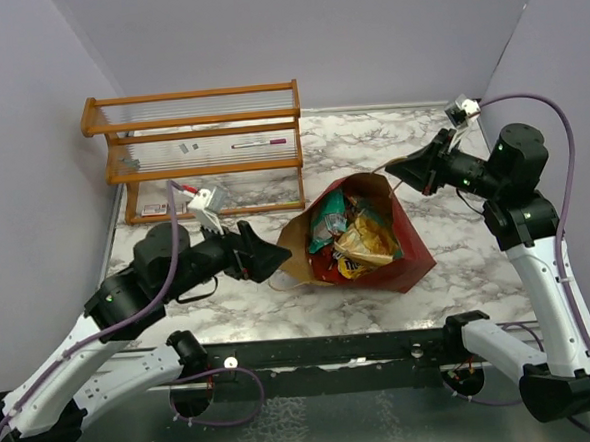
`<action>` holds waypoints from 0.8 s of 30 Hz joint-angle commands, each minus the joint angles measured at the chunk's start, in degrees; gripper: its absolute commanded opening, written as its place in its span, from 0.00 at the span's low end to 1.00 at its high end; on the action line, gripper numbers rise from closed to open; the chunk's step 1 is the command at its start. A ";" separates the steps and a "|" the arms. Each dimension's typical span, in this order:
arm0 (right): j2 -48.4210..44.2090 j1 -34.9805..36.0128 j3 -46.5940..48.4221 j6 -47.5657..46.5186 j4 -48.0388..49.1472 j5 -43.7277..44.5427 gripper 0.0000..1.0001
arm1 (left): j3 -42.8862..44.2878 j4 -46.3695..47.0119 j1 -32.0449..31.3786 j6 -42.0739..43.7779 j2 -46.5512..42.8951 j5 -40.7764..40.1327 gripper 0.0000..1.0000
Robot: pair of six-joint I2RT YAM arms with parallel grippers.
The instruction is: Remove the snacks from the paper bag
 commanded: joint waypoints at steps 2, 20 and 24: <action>-1.12 0.05 1.66 0.30 1.24 -1.64 0.02 | 12.62 -10.87 -0.17 16.08 6.94 -2.63 0.99; -1.91 0.05 2.64 -1.01 0.30 -1.61 0.02 | 10.77 17.78 -5.14 66.32 29.31 25.91 0.57; -1.69 0.05 3.42 -1.65 -0.13 -1.66 0.02 | 11.38 17.00 -8.02 71.39 33.64 27.15 0.56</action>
